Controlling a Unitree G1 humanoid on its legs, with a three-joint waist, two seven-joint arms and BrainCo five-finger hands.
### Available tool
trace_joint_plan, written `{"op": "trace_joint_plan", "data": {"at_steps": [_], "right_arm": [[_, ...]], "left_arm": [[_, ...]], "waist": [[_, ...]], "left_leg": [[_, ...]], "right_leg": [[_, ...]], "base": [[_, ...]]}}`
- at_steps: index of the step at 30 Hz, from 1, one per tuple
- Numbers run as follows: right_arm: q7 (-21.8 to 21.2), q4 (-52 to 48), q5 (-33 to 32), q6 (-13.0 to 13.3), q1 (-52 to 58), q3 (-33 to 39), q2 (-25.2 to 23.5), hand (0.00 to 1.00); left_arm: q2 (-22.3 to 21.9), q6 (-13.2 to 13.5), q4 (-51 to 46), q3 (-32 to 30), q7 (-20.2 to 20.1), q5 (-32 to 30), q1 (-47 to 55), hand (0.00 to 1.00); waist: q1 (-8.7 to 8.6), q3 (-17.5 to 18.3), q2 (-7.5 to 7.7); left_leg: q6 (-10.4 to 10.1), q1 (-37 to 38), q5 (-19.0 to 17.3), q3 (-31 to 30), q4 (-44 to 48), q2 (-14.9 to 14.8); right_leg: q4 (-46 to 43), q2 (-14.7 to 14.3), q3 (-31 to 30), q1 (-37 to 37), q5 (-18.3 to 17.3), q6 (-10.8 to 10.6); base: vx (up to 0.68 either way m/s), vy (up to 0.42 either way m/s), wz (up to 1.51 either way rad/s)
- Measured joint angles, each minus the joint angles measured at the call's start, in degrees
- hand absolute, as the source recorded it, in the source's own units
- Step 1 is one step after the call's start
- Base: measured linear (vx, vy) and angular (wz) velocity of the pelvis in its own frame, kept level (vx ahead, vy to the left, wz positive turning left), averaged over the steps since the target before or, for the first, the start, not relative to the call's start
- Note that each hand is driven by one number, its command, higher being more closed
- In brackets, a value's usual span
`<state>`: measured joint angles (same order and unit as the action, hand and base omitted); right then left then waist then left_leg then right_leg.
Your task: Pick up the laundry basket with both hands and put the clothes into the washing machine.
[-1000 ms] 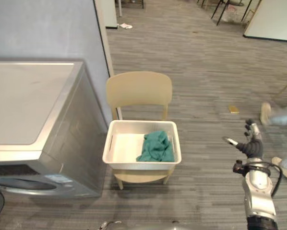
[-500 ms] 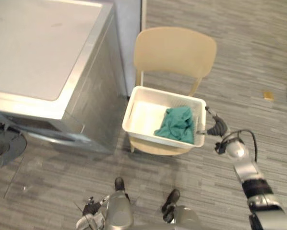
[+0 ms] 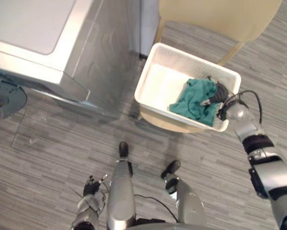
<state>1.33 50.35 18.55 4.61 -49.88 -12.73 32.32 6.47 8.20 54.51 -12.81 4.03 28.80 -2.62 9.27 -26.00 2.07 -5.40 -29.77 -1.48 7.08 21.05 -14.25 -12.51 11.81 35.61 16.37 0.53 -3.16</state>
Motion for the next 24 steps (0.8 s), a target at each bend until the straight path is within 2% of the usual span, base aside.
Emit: {"op": "trace_joint_plan", "data": {"at_steps": [2, 6, 9, 18, 19, 24], "right_arm": [[0.0, 3.1, 0.0, -0.1, -1.9, -1.9, 1.5, 0.00], [0.1, 5.2, 0.1, -0.8, -3.5, -4.0, 2.5, 0.00], [0.8, 6.7, 0.1, -0.9, -5.8, -7.9, 4.1, 0.00], [4.0, 6.8, -0.7, -0.8, -12.1, -15.4, 9.7, 0.00], [4.4, 6.9, -1.3, -0.5, -13.8, -15.9, 10.6, 1.00], [5.9, 9.2, -3.1, -0.6, -18.3, -17.7, 12.0, 1.00]], "left_arm": [[0.0, 0.1, -0.5, 1.2, 0.1, 0.9, -1.4, 0.00], [-0.3, 1.2, -2.4, 2.0, 0.1, 2.2, -2.9, 0.00], [-2.1, 1.5, -8.7, 2.3, 0.1, 4.2, -3.7, 0.00], [-3.5, 2.5, -24.5, 5.0, 0.0, 6.6, -3.6, 0.00], [-3.5, 3.0, -26.4, 5.9, 0.0, 6.9, -3.6, 0.00], [-4.1, 3.5, -29.8, 6.6, 0.0, 7.8, -3.6, 0.00]], "waist": [[0.82, -0.5, -0.62], [1.02, -1.3, -0.95], [0.95, -1.8, -1.82], [0.55, -2.1, -2.00], [0.39, -2.1, -2.02], [-0.20, -2.1, -2.04]], "left_leg": [[0.3, -1.7, 0.2, -0.4, 0.7, 0.1], [0.5, -5.8, 0.4, -1.5, 2.2, 0.1], [0.9, -10.7, 1.2, -2.4, 2.9, 0.4], [0.6, -18.6, 5.9, -3.2, -0.8, 2.8], [0.6, -20.0, 6.4, -3.2, -1.1, 3.2], [0.5, -21.8, 6.9, -2.0, -1.0, 3.3]], "right_leg": [[-2.3, 0.7, 0.0, 2.1, -0.7, 0.2], [-7.1, 2.3, 0.7, 6.2, -2.8, 0.8], [-11.8, 4.5, 1.9, 11.0, -4.5, 1.4], [-20.8, 10.3, 5.4, 20.8, -8.3, 3.1], [-22.1, 11.2, 5.4, 22.5, -8.9, 3.3], [-25.8, 13.4, 5.5, 25.1, -10.7, 3.7]], "base": [[-0.09, 0.024, 0.02], [-0.10, -0.007, 0.10], [-0.08, -0.021, 0.15], [-0.01, -0.019, 0.23], [0.02, -0.056, 0.13], [0.03, -0.072, 0.13]]}}
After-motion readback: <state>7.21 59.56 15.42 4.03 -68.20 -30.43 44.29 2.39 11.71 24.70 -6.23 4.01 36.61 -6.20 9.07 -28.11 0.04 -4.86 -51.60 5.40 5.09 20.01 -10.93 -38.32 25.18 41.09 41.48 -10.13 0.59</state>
